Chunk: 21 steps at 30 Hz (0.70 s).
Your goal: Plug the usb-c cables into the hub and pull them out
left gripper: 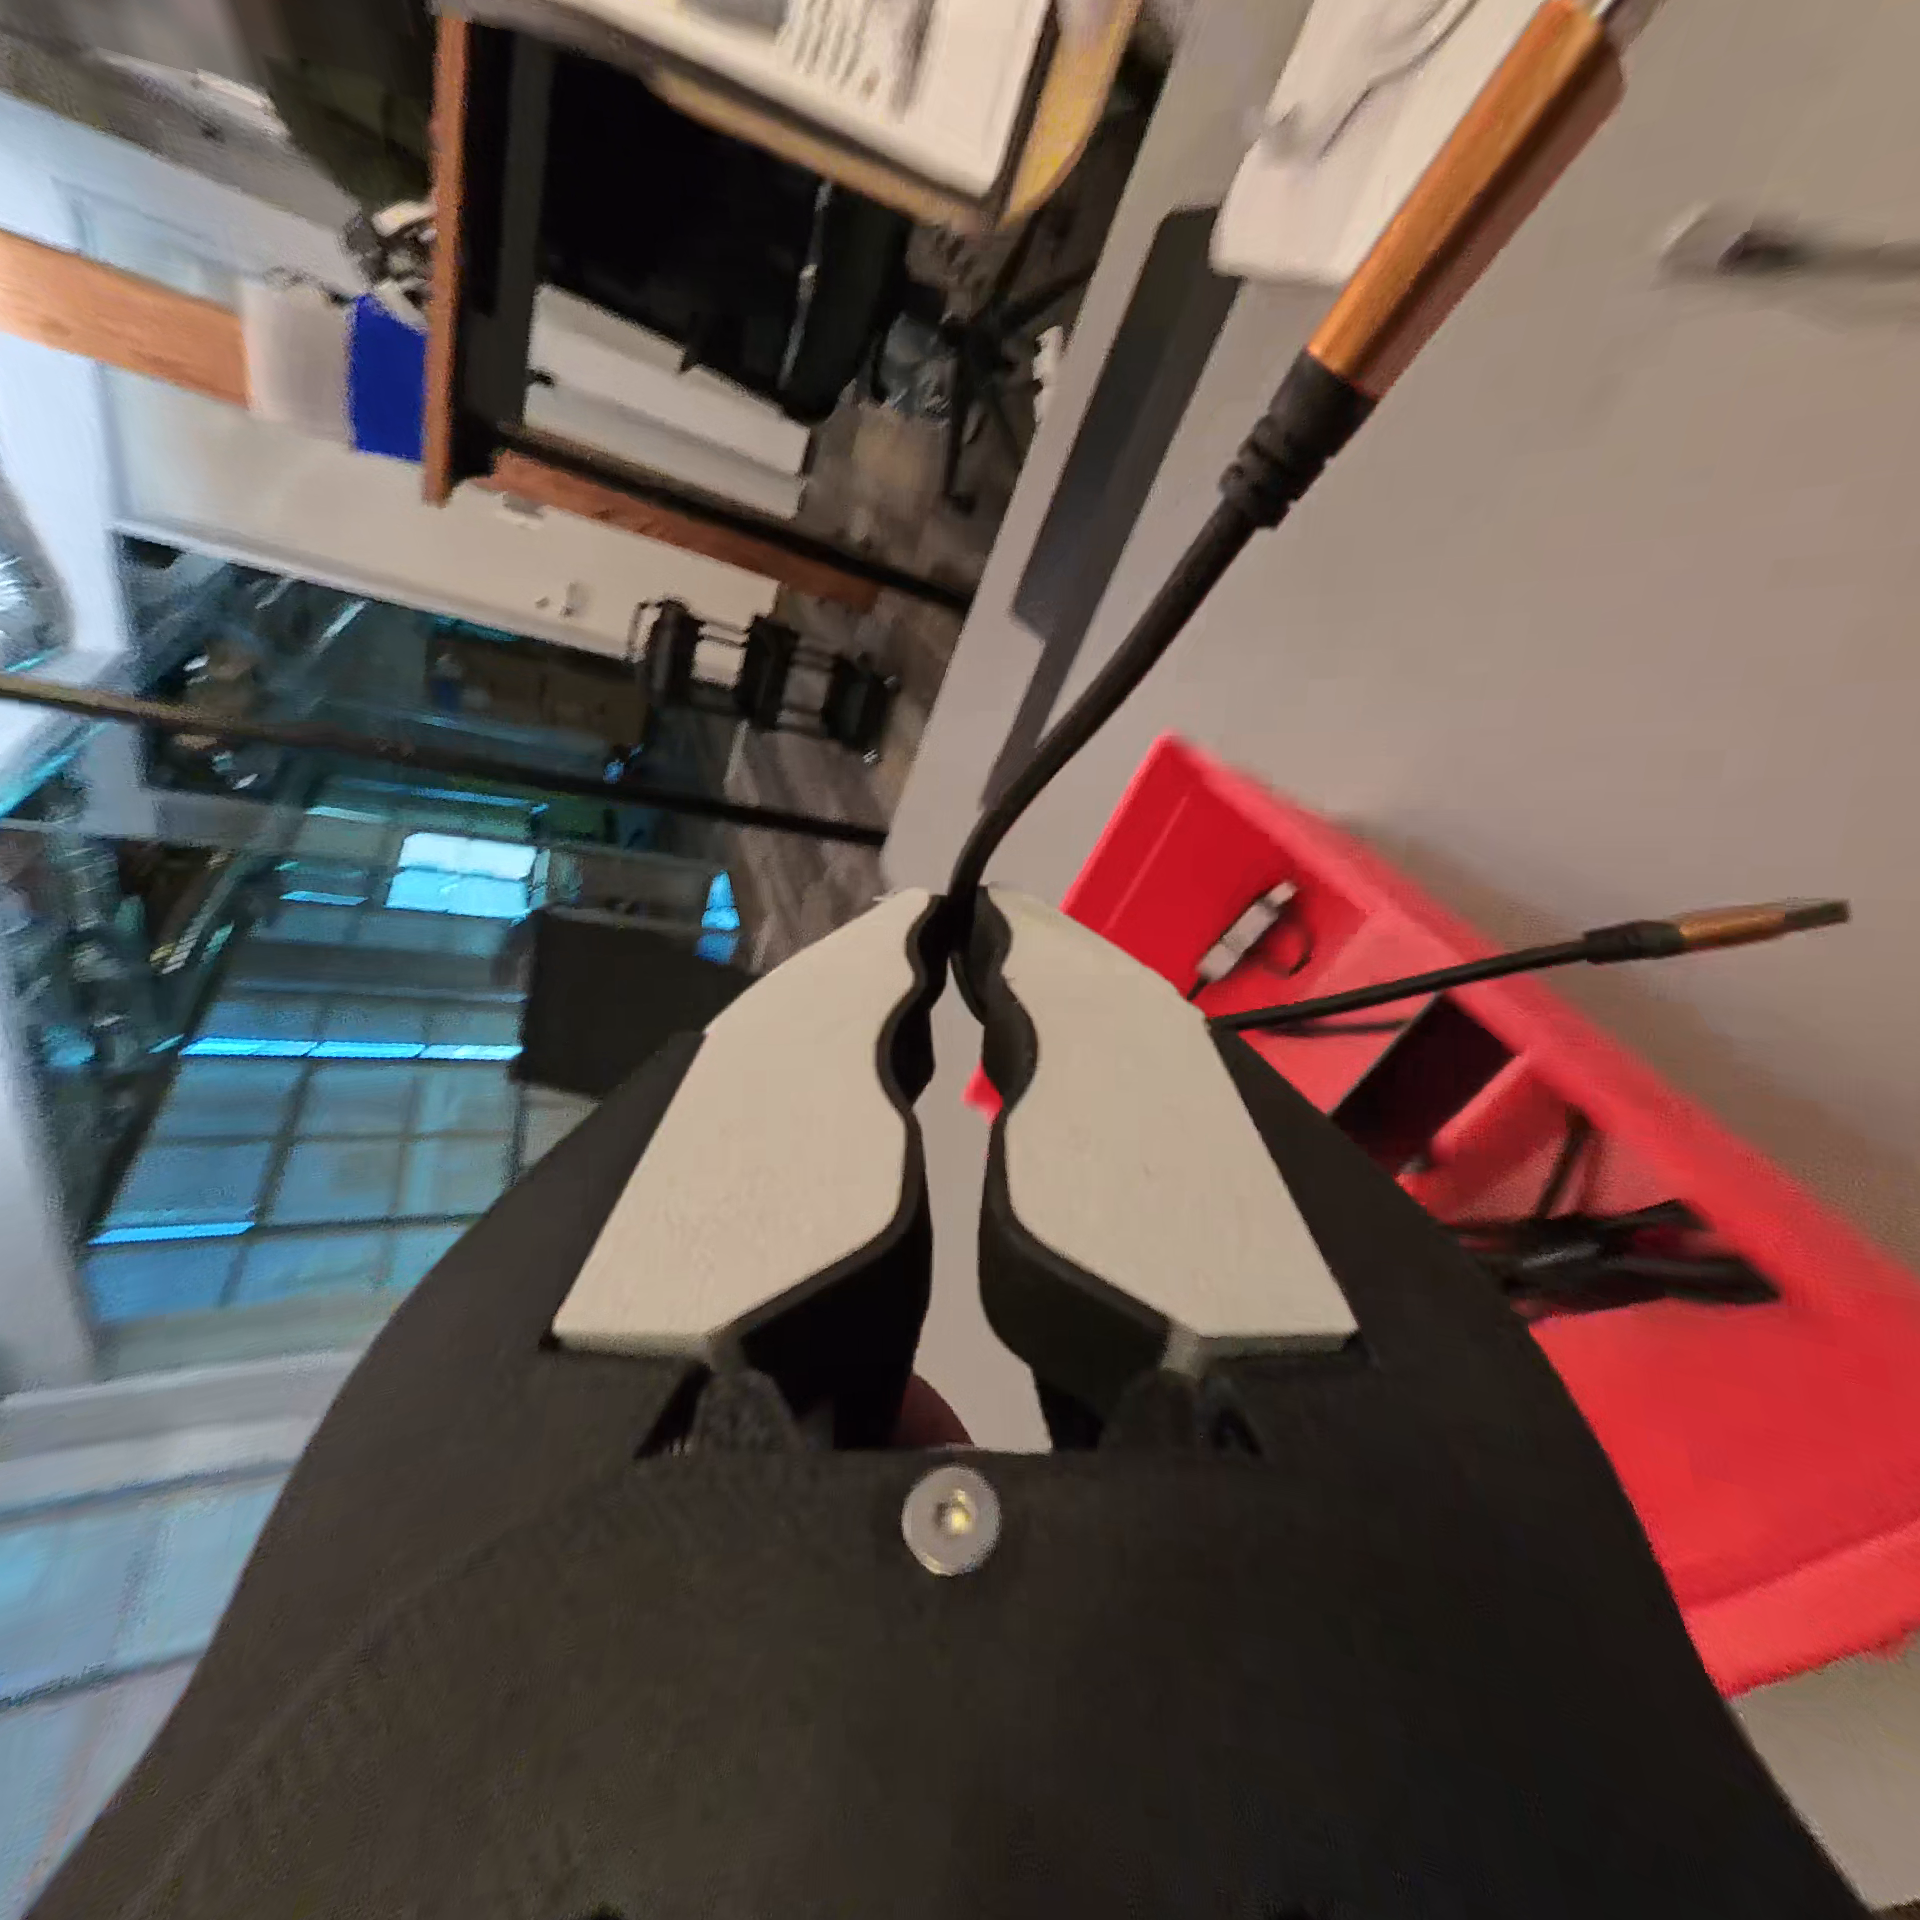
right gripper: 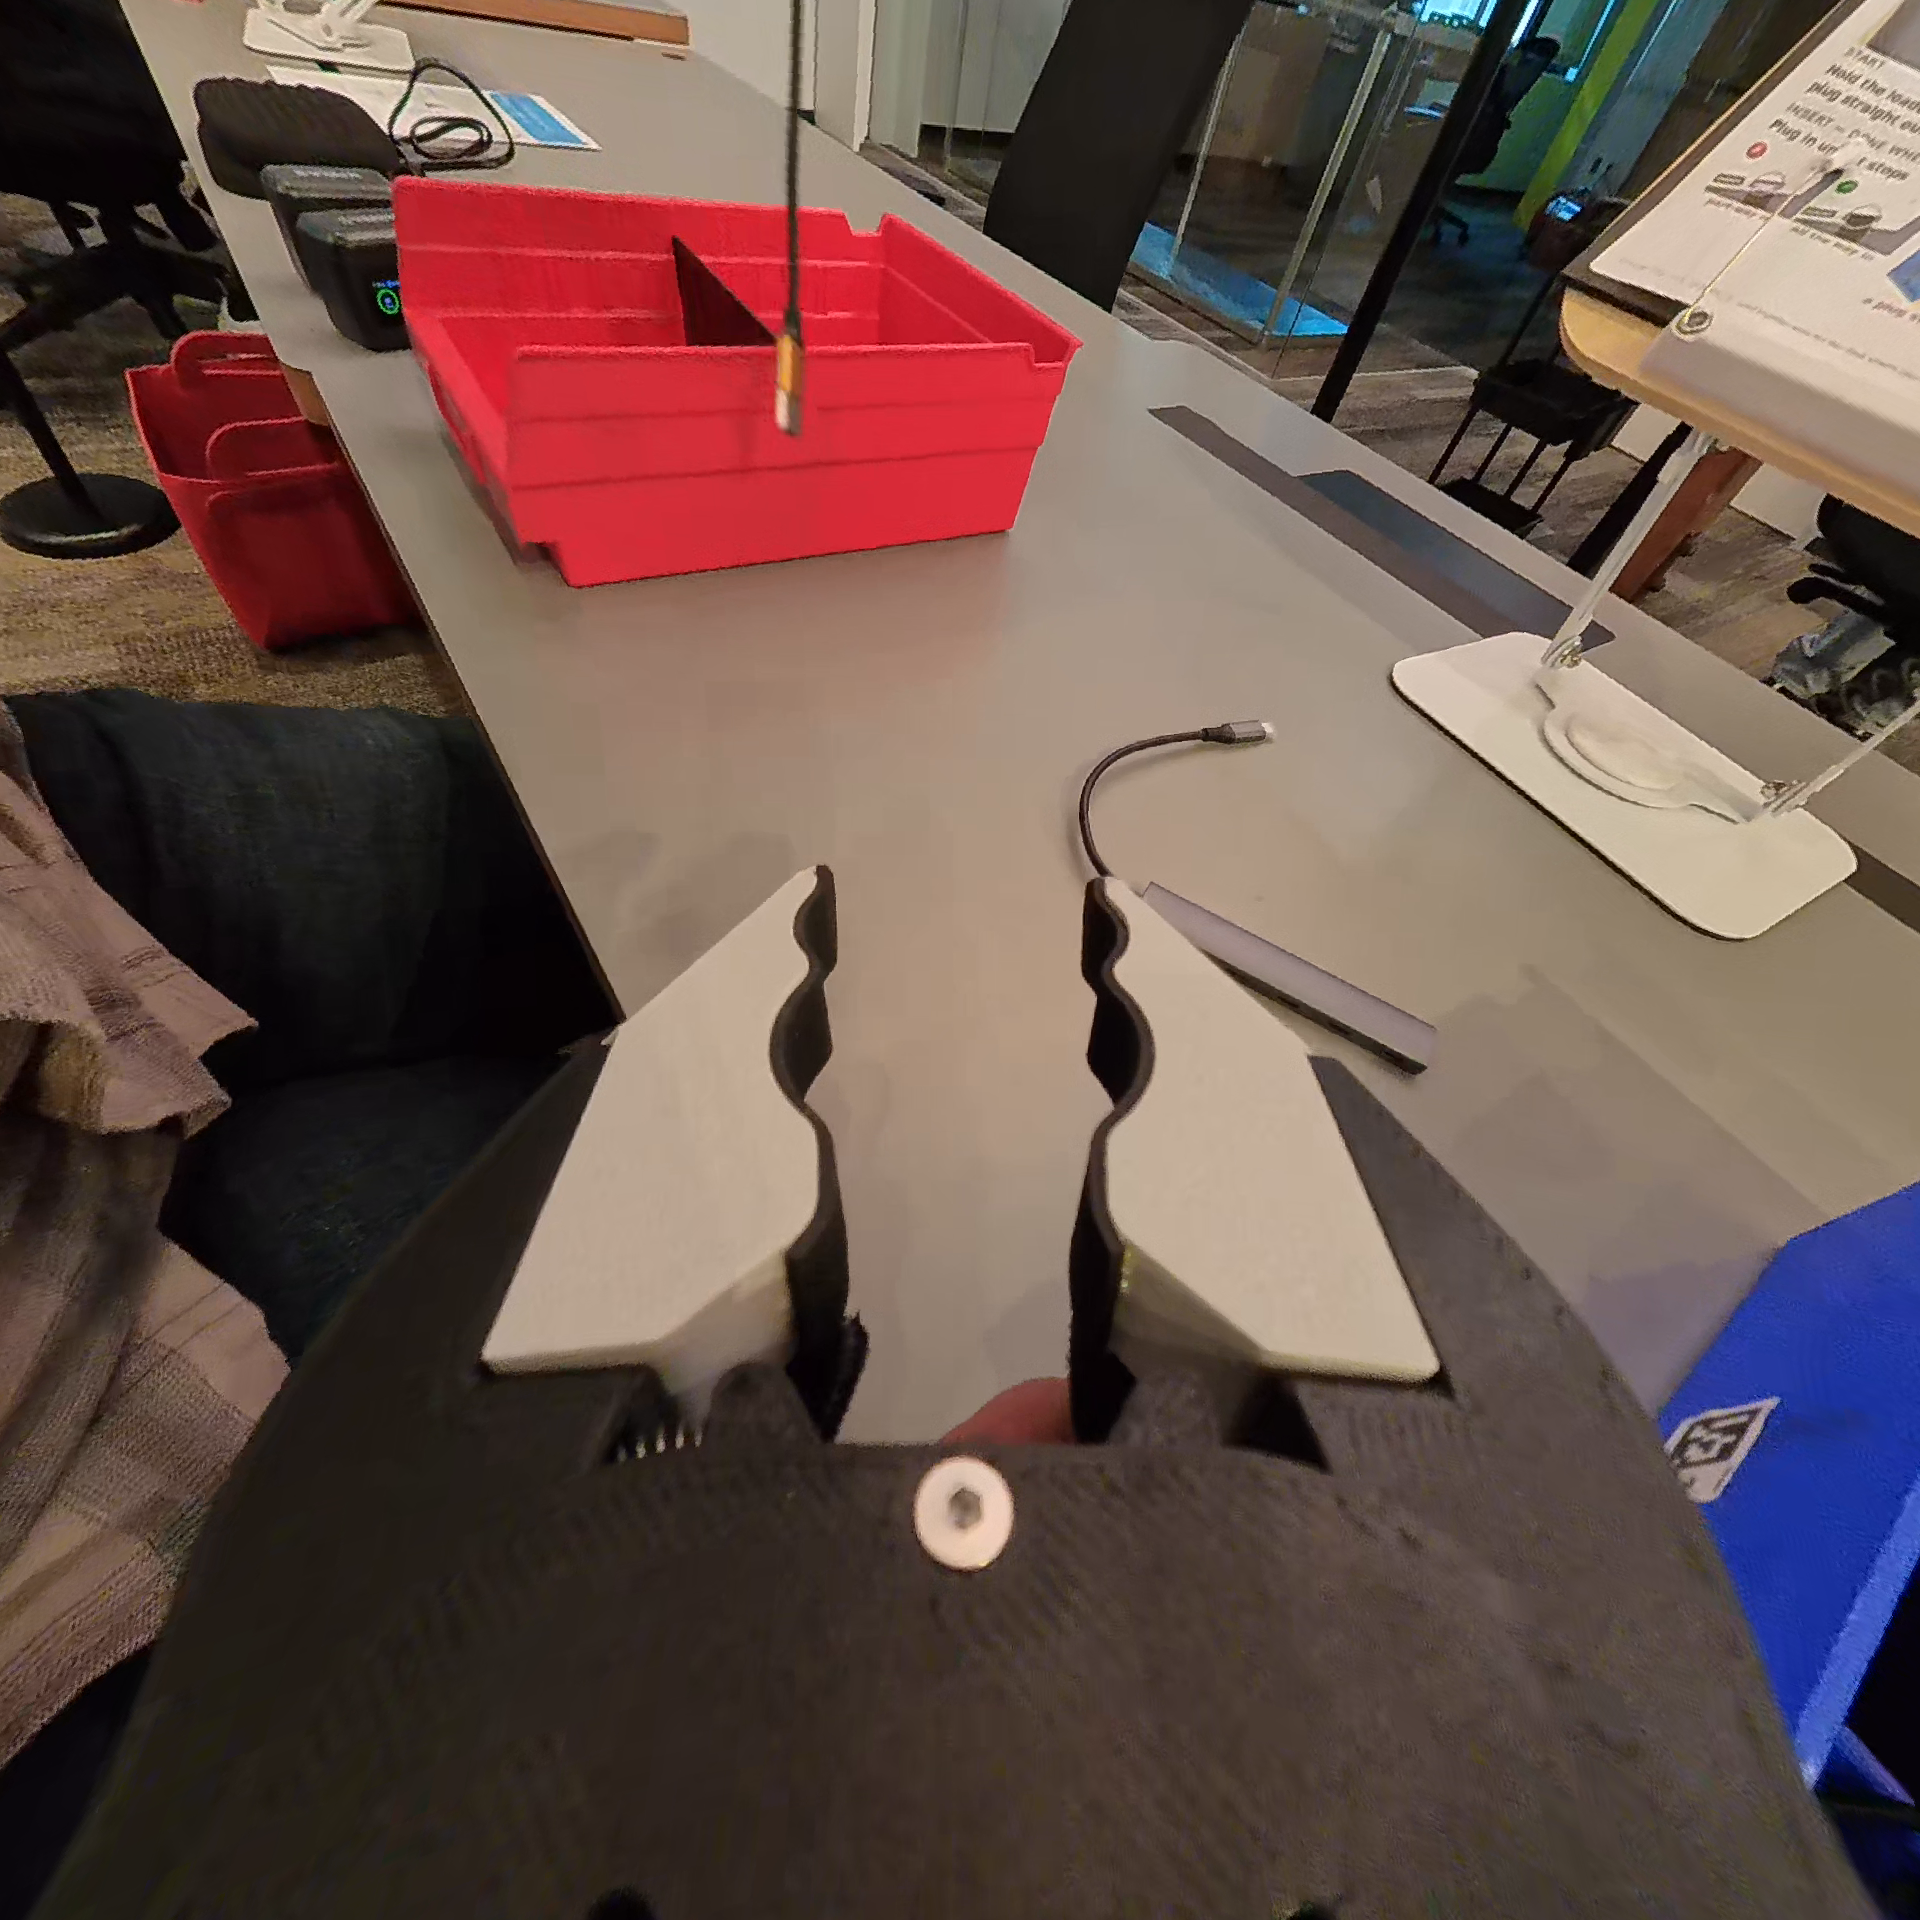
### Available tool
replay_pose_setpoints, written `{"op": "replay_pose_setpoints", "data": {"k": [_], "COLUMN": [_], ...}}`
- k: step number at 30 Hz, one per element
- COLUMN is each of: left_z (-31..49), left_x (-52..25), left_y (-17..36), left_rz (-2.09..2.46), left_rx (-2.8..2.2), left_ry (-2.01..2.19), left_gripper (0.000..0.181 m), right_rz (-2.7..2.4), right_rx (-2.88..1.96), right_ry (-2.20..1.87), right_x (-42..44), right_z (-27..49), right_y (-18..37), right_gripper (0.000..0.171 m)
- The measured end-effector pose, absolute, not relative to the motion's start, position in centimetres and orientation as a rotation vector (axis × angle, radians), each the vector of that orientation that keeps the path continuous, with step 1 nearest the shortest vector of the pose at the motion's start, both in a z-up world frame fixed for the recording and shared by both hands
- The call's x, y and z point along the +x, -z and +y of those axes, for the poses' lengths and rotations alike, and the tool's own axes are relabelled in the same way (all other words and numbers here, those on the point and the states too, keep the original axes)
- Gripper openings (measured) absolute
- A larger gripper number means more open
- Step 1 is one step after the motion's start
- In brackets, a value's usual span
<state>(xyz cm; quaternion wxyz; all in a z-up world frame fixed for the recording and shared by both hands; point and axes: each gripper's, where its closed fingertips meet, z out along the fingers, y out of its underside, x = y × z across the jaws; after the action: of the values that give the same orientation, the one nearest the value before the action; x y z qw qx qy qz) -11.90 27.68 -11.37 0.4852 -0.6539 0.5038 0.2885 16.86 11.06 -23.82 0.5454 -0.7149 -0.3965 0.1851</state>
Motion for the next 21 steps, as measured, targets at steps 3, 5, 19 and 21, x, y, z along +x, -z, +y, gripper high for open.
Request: {"op": "replay_pose_setpoints", "data": {"k": [3, 5, 19, 21], "left_z": [27.3, 27.1, 26.7, 26.6], "left_x": [-6.4, -3.4, 1.8, 1.2], "left_y": [14.4, 16.9, 32.7, 34.1], "left_rz": [1.315, 1.39, 1.52, 1.53], "left_rx": [-1.677, -1.733, -2.232, -2.29], "left_ry": [-0.511, -0.427, -0.117, -0.118], "left_gripper": [0.003, 0.003, 0.003, 0.009], "right_rz": [-0.94, -0.934, -1.043, -1.067], "right_rx": [-1.702, -1.703, -1.753, -1.76], "right_ry": [-0.438, -0.437, -0.465, -0.456], "right_x": [17.2, 17.5, 16.0, 15.5], "right_z": [10.8, 10.8, 10.6, 10.7], "right_y": [24.0, 24.1, 27.1, 27.6], "right_gripper": [0.046, 0.046, 0.048, 0.048]}}
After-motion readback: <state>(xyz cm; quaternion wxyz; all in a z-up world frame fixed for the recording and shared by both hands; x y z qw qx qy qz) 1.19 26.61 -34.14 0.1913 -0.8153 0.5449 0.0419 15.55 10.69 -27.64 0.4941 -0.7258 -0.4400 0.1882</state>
